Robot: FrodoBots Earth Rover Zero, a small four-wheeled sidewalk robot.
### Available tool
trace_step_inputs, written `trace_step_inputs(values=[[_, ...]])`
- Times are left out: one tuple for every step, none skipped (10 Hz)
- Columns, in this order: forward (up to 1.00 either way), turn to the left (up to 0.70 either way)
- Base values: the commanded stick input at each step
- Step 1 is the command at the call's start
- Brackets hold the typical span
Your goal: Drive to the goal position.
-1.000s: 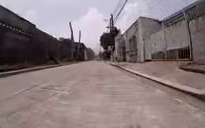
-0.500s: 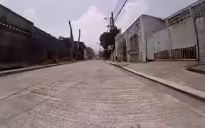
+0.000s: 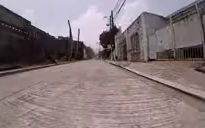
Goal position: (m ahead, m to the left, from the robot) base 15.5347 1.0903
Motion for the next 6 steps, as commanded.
trace_step_inputs(values=[[0.7,0.0],[0.7,0.0],[0.7,0.0],[0.7,0.0],[0.7,0.0],[0.7,0.0]])
